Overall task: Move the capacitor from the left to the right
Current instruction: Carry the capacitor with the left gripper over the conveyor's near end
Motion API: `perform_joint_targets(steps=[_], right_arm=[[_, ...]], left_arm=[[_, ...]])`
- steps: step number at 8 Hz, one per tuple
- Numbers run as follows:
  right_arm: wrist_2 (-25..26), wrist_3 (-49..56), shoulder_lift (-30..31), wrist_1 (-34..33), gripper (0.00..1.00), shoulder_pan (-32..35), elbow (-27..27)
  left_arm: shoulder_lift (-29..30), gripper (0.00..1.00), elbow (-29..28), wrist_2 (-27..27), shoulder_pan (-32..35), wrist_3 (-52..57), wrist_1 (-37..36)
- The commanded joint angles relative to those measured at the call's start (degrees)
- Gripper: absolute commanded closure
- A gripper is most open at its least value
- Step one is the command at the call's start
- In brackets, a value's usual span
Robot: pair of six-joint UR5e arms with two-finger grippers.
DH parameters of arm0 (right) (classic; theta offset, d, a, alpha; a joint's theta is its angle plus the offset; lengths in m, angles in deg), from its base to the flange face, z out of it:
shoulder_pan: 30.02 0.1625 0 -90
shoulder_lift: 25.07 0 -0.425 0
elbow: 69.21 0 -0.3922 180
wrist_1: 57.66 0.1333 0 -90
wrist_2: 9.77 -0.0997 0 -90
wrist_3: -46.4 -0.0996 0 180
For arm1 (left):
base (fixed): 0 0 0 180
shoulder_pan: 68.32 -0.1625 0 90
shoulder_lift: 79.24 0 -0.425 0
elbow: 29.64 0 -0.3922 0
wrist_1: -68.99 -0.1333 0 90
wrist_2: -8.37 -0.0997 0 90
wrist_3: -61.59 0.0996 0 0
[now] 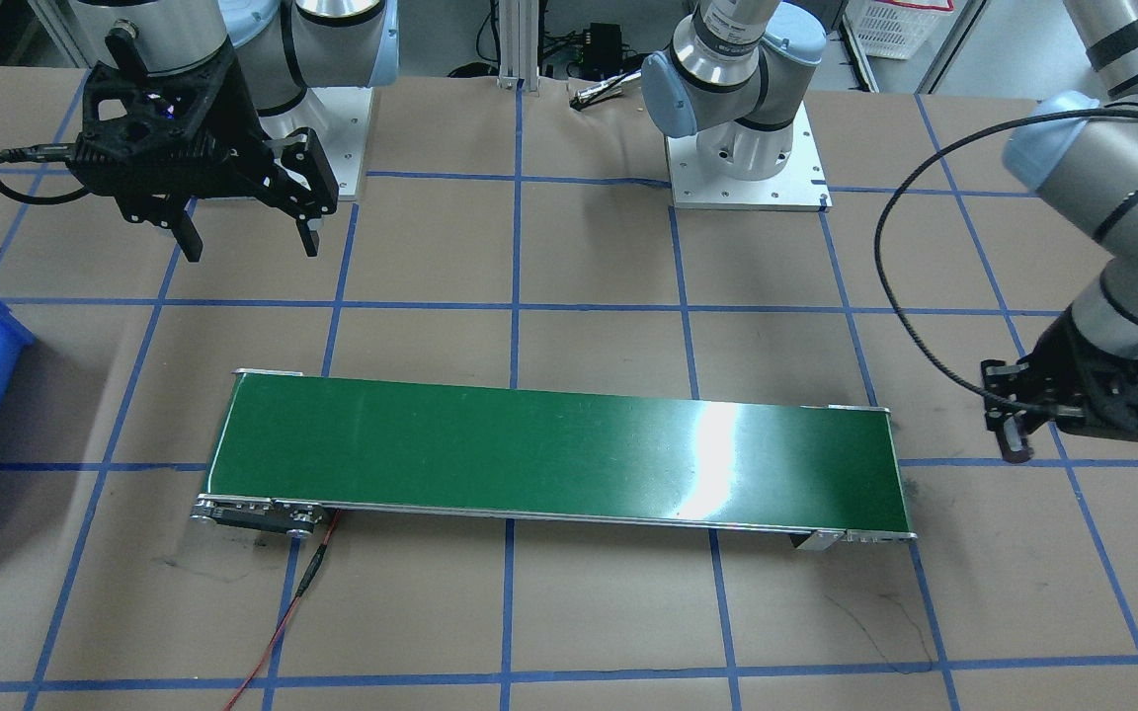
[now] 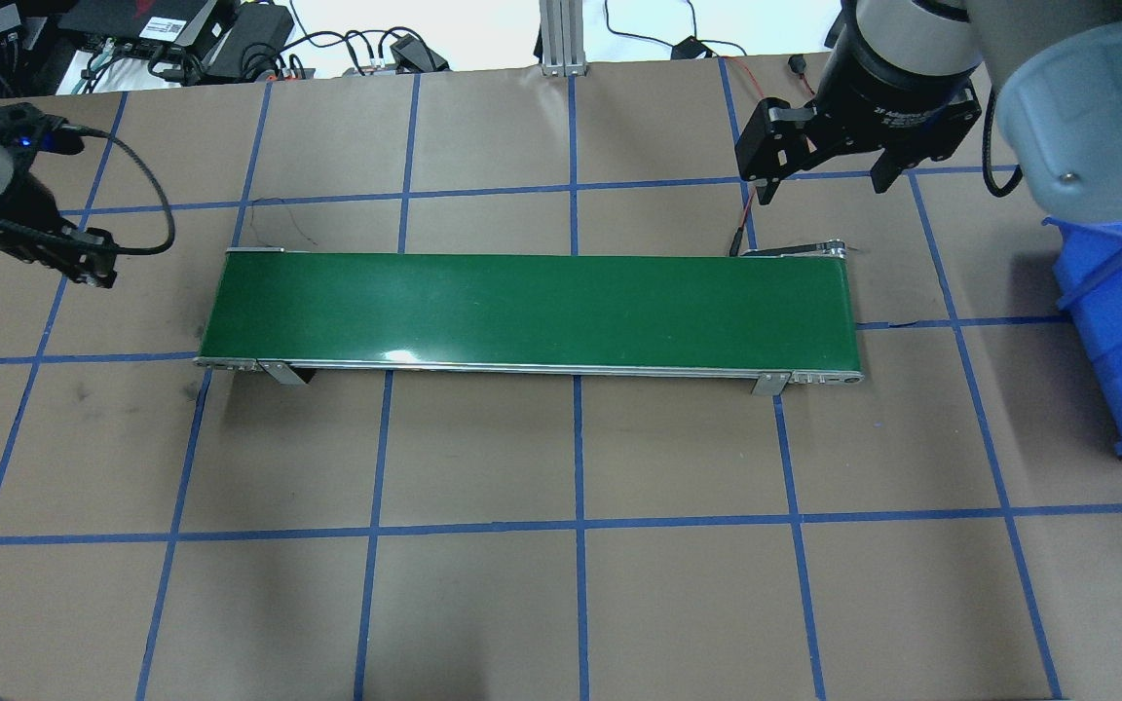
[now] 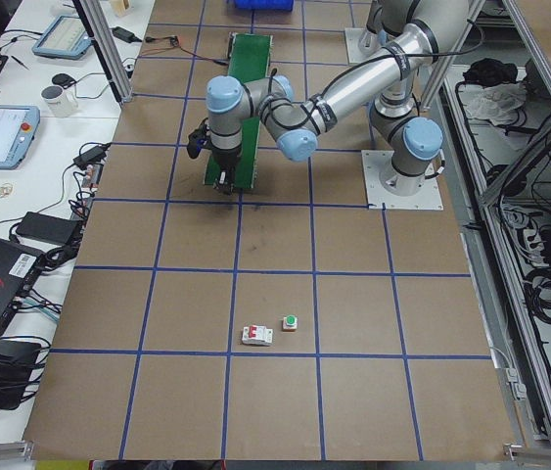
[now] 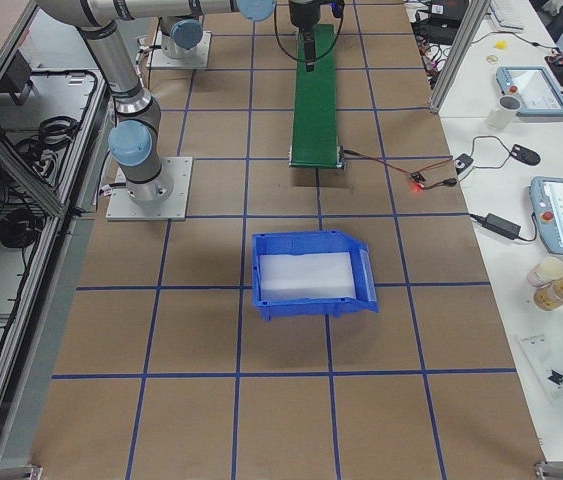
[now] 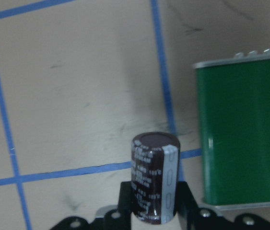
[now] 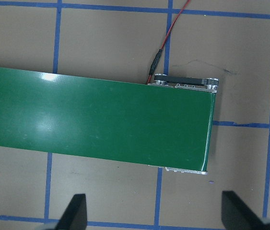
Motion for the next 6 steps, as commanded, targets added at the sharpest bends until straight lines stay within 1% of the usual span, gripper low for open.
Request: perform_joint_targets(steps=[1,2,4,5,6], right_arm=[[0.04,-0.17,-2.34,-0.31,0.00,0.00,-0.07],[-0.22,-0.52,-4.09,-0.48,0.00,0.00,-0.07],[0.13,-0.61,-4.55,-0.49,0.00,-0.17,-0.07],[0.04,-0.61,-4.73,-0.40,0.00,-0.35,-0.07],[0.13,-0.61,-5.51,-0.31,0.00,-0.52,-0.07]], left_arm=[[1.64,1.00,0.18,4.04,8.82,-14.83,1.53],[3.39,1.00,0.01,3.70,8.83,-16.03,3.89],[4.90,1.00,0.27,3.61,9.18,-17.53,4.26],[5.08,1.00,0.44,4.22,9.35,-23.02,5.40],[5.52,1.00,0.36,3.96,9.70,-25.07,6.45]])
